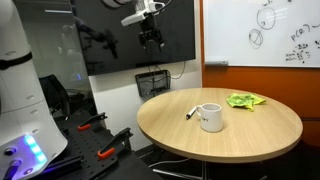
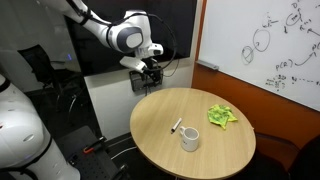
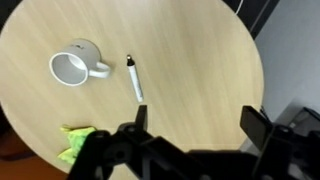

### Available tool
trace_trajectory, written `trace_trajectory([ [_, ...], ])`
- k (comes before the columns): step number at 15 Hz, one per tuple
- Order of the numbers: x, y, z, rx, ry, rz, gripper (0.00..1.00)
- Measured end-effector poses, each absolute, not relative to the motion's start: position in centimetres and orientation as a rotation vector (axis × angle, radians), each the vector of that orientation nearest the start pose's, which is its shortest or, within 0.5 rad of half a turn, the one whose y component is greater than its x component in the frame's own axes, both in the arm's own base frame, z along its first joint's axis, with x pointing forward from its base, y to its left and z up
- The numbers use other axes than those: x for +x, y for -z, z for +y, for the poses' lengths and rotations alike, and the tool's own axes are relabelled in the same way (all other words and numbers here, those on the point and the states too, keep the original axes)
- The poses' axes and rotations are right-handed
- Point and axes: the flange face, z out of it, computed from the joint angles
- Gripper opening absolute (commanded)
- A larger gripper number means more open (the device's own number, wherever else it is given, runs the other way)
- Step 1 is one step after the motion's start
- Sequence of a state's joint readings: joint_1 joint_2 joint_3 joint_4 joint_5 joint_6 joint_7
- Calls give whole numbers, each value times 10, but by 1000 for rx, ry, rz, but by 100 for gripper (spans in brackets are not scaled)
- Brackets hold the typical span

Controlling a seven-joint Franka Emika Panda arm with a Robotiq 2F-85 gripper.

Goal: Put the pen in the cup

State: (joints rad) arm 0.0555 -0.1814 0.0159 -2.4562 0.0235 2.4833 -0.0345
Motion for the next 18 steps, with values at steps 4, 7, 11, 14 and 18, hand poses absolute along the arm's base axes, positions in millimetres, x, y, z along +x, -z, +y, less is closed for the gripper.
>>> trace_trajectory([
  [4,536,-321,25,-3143,236,-202,100],
  [7,579,-278,23,-3149,172,-255,100],
  [11,622,-220,7,-3153,95,-285,100],
  [14,644,-184,-8,-3144,50,-333,100],
  [18,665,-163,-10,-3136,47,-356,100],
])
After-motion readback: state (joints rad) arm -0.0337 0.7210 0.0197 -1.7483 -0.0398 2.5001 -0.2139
